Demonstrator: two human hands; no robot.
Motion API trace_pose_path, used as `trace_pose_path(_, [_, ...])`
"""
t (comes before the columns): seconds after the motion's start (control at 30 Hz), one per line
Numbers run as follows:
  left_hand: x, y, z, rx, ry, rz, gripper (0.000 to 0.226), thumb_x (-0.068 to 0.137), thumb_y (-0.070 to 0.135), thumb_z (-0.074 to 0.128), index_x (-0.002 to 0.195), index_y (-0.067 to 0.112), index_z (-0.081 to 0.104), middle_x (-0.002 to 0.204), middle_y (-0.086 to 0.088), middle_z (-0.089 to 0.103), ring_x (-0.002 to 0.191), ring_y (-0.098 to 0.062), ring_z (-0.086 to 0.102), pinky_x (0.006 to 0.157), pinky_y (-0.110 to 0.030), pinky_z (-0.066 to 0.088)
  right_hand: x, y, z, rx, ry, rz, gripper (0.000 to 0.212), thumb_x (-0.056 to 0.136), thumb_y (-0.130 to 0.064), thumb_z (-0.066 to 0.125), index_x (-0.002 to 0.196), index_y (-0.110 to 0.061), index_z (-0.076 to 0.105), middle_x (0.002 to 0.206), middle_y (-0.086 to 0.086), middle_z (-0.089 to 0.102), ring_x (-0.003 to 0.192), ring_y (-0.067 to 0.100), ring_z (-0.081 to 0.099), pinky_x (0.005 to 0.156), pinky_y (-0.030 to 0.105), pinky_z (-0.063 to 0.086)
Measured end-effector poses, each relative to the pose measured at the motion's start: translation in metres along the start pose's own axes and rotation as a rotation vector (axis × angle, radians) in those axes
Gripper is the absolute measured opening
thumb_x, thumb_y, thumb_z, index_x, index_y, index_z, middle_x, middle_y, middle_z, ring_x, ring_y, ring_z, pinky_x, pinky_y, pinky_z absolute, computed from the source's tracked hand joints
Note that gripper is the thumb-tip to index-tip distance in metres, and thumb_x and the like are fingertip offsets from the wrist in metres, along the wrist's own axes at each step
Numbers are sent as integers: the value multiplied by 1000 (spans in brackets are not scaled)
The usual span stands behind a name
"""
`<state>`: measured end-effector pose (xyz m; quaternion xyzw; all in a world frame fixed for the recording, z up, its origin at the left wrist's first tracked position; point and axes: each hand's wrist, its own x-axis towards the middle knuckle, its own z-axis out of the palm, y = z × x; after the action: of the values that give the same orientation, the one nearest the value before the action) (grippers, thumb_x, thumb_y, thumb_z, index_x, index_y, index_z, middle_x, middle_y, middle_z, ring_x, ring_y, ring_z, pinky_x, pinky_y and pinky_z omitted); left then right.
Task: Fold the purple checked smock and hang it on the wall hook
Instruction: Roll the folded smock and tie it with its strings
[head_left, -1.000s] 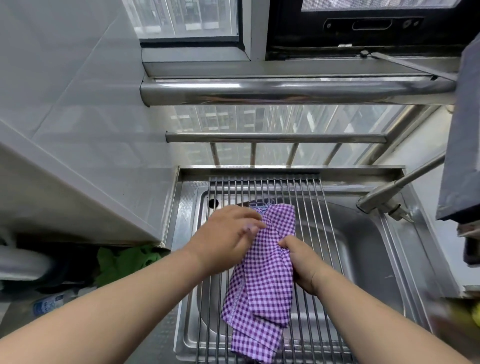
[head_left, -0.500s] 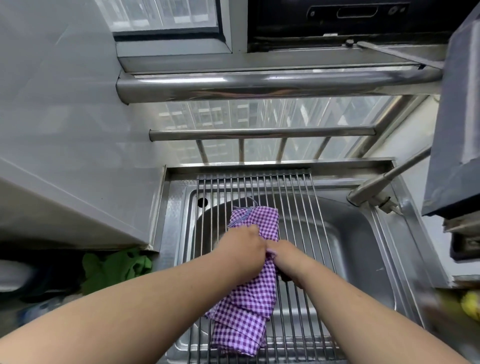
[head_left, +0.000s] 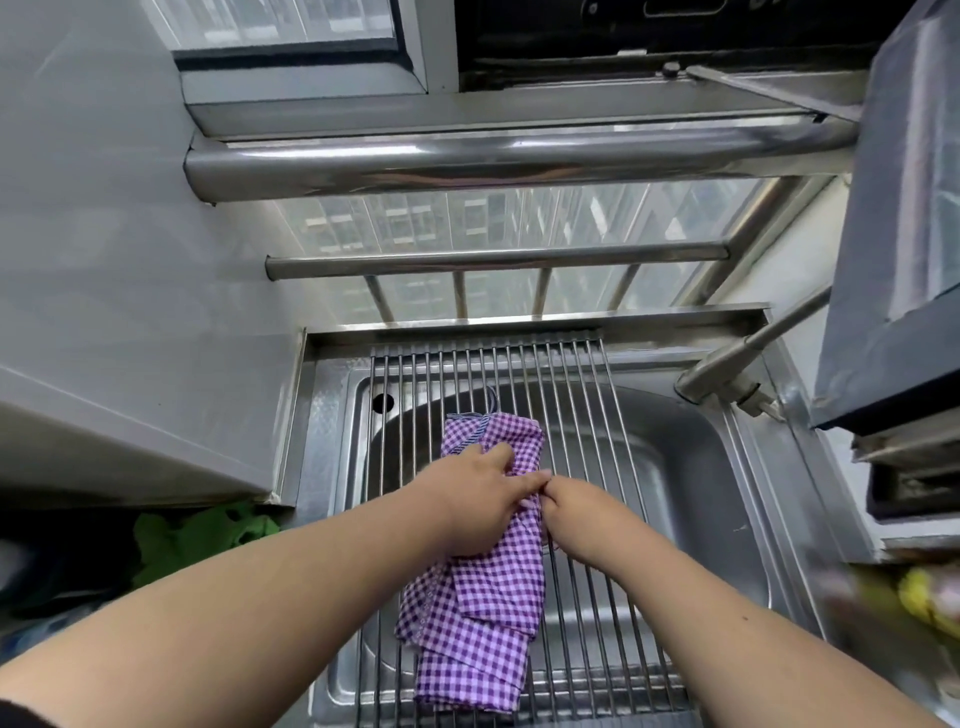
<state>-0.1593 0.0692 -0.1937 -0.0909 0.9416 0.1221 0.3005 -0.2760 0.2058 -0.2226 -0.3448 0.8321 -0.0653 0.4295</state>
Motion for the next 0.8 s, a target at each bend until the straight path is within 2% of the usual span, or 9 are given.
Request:
trace_pose_path(0.07, [1, 2, -2, 63, -29, 36, 60, 108, 40, 29, 163, 48, 7, 170, -1, 19, 140, -39, 38, 108, -57, 48, 3, 3, 3, -58, 27, -11, 31, 106, -26, 41, 118, -19, 68, 110, 5, 72, 95, 25, 67, 78, 36, 53])
trace_pose_path(0.17, [0, 5, -2, 135, -73, 50, 63, 108, 34, 29, 165, 43, 3, 175, 8, -4, 147, -43, 30, 111, -56, 43, 3, 5, 5, -82, 63, -22, 23, 104, -27, 46, 101, -20, 68, 94, 0, 67, 86, 23, 63, 69, 33, 45])
trace_pose_path(0.27, [3, 10, 0, 163, -125, 25, 69, 105, 25, 32, 166, 40, 3, 174, 11, -7, 151, -43, 21, 113, -56, 42, 1, 7, 7, -87, 75, 4, 26, 102, -31, 50, 79, -24, 59, 83, -2, 66, 81, 22, 62, 66, 34, 42])
trace_pose_path(0.33, [6, 13, 5, 163, -144, 1, 71, 104, 23, 34, 166, 40, 3, 174, 11, -9, 153, -44, 16, 114, -58, 43, 0, 7, 8, -85, 92, 6, 30, 102, -31, 51, 74, -25, 54, 79, -3, 63, 77, 20, 60, 66, 35, 42])
trace_pose_path(0.47, [8, 13, 14, 142, -166, -49, 72, 104, 23, 35, 165, 42, 2, 173, 12, -13, 156, -45, 7, 110, -61, 46, -3, 10, 7, -75, 91, 30, 31, 103, -32, 54, 74, -25, 54, 80, -2, 63, 73, 16, 58, 64, 34, 43])
trace_pose_path(0.67, [14, 14, 17, 166, -199, -50, 73, 103, 21, 36, 165, 42, 3, 173, 11, -10, 156, -45, 6, 114, -62, 42, -10, 29, 2, -82, 98, 112, 32, 105, -35, 56, 74, -26, 52, 79, -5, 60, 74, 16, 58, 63, 32, 42])
trace_pose_path(0.8, [16, 18, 8, 176, -219, -50, 71, 104, 27, 37, 165, 41, 4, 174, 6, -8, 156, -44, 10, 117, -65, 35, -10, 29, -6, -9, 154, 110, 26, 102, -40, 59, 78, -28, 59, 82, -7, 66, 83, 17, 65, 75, 34, 53])
